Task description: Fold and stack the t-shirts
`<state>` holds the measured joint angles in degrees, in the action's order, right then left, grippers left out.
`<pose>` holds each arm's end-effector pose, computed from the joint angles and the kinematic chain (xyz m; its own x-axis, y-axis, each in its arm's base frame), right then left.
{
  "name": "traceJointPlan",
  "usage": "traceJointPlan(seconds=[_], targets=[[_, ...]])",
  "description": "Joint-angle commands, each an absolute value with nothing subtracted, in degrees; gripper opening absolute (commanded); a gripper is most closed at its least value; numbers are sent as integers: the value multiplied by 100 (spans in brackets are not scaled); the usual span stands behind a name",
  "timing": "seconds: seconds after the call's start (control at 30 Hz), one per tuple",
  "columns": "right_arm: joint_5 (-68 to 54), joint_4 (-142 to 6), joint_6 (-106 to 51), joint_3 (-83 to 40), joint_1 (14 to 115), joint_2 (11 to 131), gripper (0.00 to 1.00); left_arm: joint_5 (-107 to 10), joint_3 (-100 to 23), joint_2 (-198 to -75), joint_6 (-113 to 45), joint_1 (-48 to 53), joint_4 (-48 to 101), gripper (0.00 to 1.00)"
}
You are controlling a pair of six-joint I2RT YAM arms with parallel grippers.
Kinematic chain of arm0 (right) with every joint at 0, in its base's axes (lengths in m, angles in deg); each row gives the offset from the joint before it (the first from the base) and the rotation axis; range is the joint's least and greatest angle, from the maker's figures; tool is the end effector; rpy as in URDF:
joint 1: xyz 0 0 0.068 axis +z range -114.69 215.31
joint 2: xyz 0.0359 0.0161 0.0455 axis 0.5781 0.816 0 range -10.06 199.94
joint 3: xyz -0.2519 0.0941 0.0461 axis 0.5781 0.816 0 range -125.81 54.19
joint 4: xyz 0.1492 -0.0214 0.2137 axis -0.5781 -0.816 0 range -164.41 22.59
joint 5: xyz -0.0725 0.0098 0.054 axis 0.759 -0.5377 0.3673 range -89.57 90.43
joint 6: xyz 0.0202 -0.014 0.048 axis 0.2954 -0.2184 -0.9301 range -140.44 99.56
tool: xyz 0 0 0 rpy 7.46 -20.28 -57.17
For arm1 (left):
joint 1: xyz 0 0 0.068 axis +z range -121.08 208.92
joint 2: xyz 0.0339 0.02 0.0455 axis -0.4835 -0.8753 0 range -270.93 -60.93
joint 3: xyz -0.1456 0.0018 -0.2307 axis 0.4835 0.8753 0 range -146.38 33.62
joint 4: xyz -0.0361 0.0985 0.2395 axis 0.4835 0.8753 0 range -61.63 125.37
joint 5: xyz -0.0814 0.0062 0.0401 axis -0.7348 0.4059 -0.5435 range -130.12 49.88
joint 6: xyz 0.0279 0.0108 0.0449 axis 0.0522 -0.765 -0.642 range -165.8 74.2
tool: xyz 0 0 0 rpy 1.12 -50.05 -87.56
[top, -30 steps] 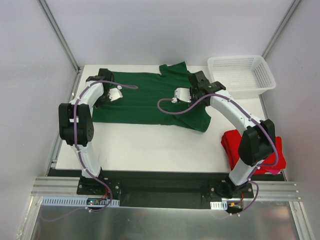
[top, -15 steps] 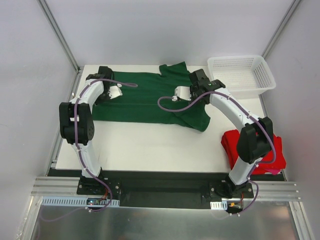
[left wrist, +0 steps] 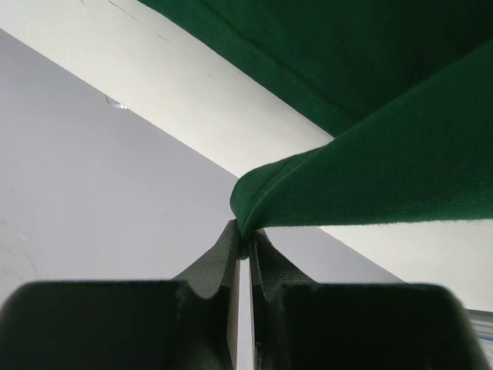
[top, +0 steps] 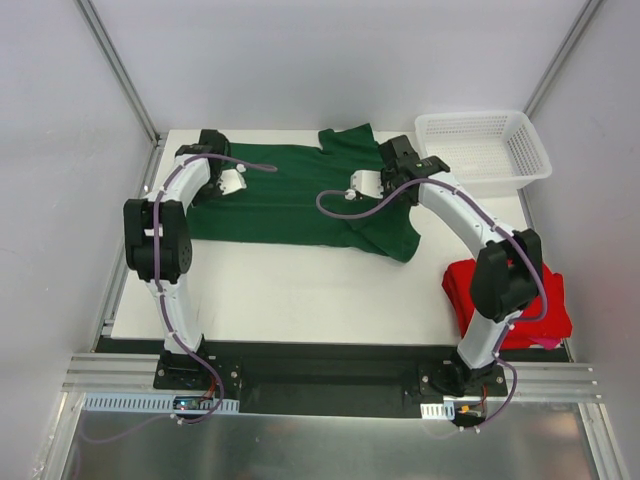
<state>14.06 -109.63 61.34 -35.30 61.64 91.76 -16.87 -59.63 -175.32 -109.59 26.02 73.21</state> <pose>0.3527 0.1650 0.2897 0.2008 -0.9738 0.1070 -0.7667 -0.2242 -0.6016 0.4229 -0.0074 0.2240 -0.5053 0.8509 0.1437 0.7680 0.3676 0.5244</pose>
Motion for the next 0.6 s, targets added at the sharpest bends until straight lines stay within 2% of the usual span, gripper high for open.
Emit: traceJointPlan(seconds=[0.0, 0.57], targets=[[1440, -10969, 6262, -3862, 6080, 9233, 1, -1428, -6262, -17589, -11093, 2672, 7416, 0], [1396, -11004, 6411, -4319, 5975, 9646, 1, -1375, -6745, -18010, -11233, 2672, 7416, 0]])
